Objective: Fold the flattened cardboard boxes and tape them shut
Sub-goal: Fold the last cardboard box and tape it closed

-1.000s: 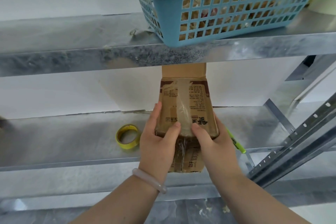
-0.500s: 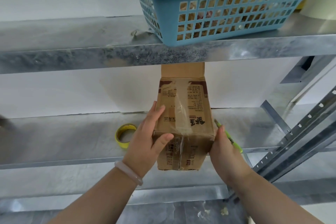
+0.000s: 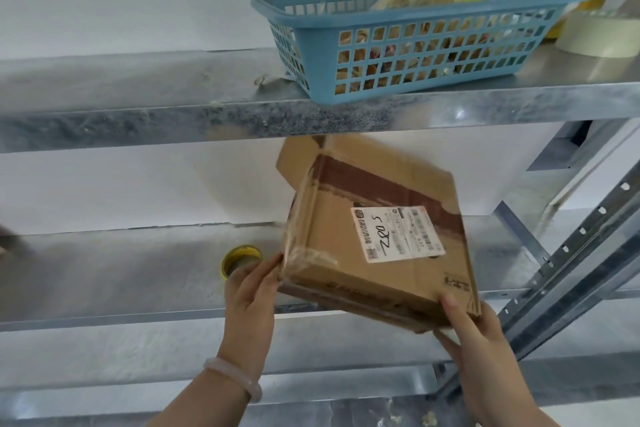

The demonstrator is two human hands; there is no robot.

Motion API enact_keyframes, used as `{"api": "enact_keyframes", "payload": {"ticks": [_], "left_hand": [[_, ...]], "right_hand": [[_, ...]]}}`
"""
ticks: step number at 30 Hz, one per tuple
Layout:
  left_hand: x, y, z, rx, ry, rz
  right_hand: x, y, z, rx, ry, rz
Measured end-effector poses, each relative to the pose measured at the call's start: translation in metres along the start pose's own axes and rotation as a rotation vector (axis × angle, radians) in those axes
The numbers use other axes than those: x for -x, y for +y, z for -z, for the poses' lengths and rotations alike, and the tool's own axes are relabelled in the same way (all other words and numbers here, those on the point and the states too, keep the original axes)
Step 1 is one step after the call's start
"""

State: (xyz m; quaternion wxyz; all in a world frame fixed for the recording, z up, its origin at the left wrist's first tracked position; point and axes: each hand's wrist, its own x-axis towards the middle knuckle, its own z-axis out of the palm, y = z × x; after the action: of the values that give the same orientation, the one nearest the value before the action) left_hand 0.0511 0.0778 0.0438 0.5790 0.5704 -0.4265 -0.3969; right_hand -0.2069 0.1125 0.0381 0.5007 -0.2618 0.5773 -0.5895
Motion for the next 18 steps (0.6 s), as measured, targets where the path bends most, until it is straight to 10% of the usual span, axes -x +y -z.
{"api": "enact_keyframes", "payload": {"ticks": [9, 18], "left_hand": [[-0.007, -0.026, -0.019, 0.159, -0.214, 0.689], [-0.031, -0.048, -0.022, -0.189, -0.283, 0.539]], "right_hand": [[0.004, -0.029, -0.009, 0.708, 0.004, 0.825], [-0.016, -0.040, -0.060, 1.061, -0.081, 1.447]]}}
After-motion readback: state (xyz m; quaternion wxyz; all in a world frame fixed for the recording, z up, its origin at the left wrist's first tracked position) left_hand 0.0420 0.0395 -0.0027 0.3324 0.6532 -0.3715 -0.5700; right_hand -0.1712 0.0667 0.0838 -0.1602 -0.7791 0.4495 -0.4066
